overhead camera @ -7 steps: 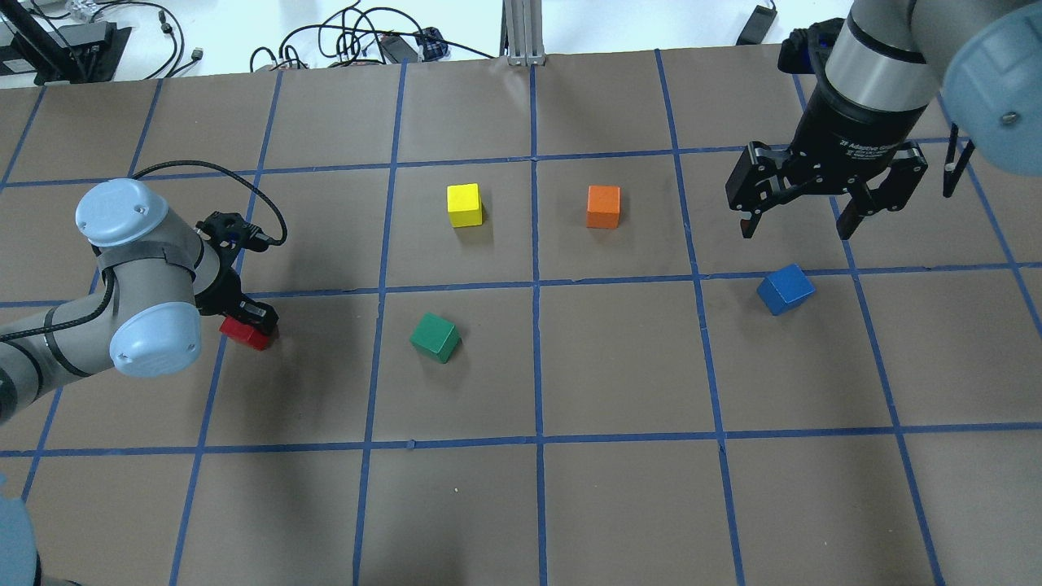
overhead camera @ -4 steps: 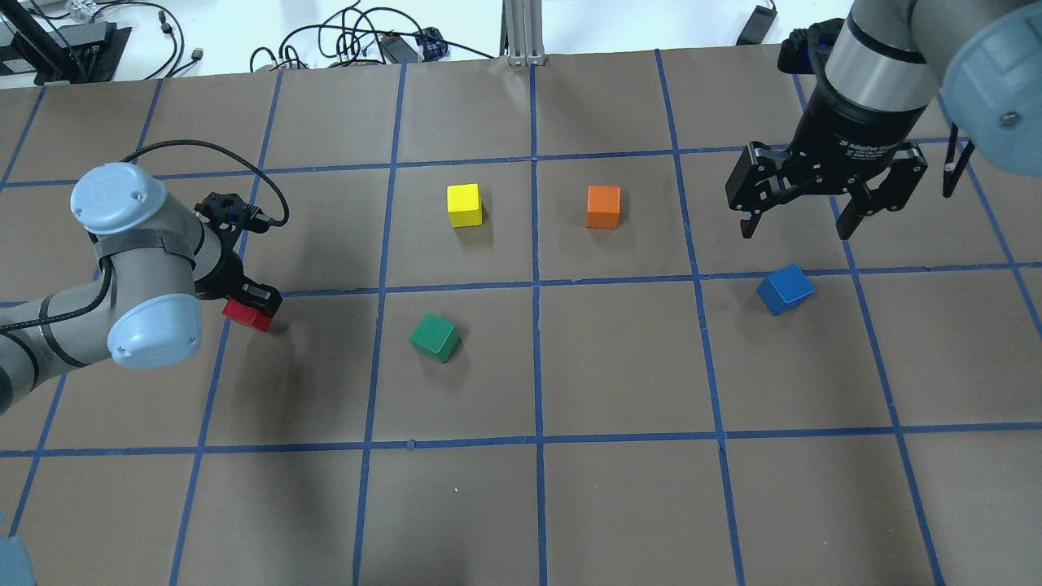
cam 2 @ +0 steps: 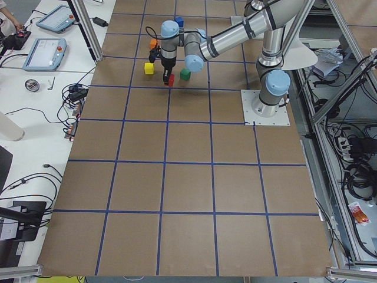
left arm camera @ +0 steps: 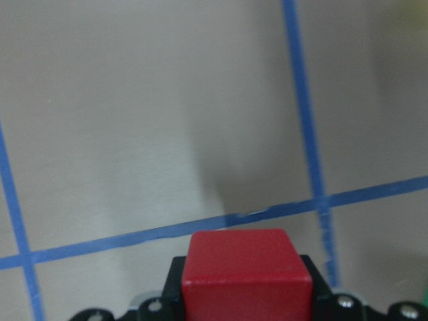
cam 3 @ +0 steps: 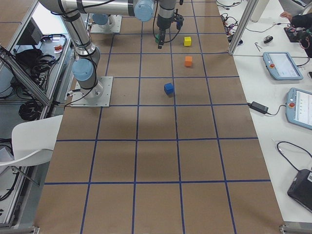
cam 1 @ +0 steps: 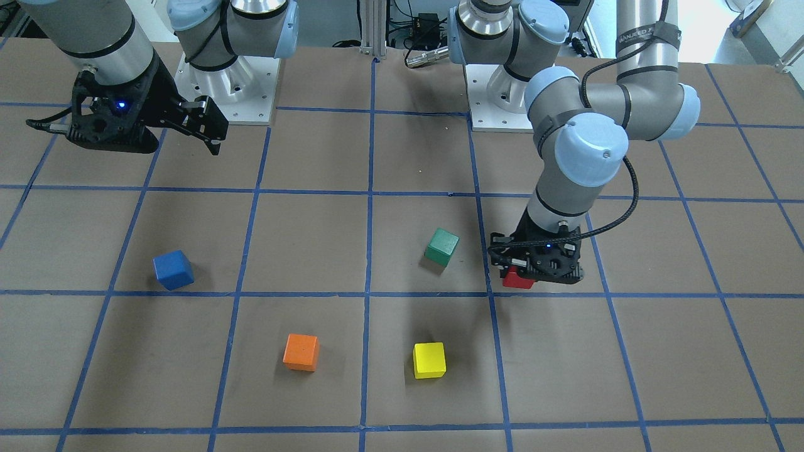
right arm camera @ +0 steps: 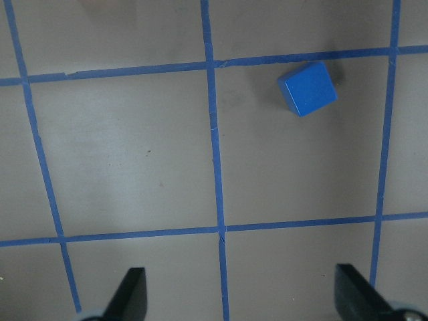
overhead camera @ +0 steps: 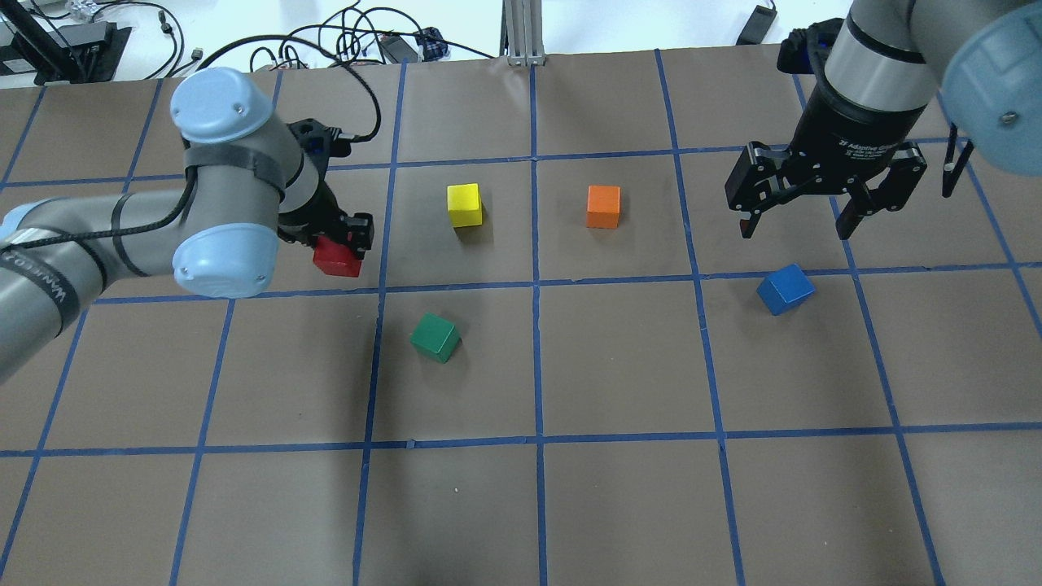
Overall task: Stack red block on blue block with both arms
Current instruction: 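Carry the red cube with the left gripper toward the table centre, then lower the red cube and open the left gripper to release it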
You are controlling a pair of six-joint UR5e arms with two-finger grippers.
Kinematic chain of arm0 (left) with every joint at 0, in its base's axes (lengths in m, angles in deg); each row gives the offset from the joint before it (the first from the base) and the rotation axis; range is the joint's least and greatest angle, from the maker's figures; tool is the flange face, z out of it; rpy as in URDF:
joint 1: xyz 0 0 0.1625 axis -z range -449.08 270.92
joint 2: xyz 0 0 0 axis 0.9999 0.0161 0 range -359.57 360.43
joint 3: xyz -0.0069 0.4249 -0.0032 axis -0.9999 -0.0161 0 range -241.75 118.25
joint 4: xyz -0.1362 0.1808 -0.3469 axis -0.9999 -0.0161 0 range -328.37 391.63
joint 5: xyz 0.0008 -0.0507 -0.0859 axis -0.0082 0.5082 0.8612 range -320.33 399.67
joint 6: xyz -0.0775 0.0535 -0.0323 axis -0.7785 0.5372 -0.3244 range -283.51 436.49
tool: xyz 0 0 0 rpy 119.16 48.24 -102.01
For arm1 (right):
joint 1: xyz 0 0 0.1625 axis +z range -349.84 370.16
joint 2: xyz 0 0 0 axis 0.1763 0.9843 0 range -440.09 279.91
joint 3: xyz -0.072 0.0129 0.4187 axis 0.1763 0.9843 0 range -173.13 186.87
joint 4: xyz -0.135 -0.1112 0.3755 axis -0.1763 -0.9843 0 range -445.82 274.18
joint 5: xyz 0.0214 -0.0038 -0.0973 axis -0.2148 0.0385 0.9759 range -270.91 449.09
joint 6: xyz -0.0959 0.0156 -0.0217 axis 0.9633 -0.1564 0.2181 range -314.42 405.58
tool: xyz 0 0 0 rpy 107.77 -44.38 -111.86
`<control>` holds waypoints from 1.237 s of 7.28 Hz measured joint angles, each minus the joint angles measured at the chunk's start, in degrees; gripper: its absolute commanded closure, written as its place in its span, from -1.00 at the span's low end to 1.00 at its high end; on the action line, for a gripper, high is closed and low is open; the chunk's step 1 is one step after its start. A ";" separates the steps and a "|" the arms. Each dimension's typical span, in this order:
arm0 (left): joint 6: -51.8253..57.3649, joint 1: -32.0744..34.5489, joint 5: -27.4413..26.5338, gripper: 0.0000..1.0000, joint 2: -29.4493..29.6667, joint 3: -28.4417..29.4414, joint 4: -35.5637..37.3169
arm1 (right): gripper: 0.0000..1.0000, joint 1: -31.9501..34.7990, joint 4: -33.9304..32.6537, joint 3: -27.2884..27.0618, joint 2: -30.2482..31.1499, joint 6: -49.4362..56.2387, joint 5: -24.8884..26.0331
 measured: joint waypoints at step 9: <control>-26.65 21.22 3.15 -1.00 15.97 8.51 5.51 | -1.00 -0.05 -0.17 0.00 0.00 0.06 0.00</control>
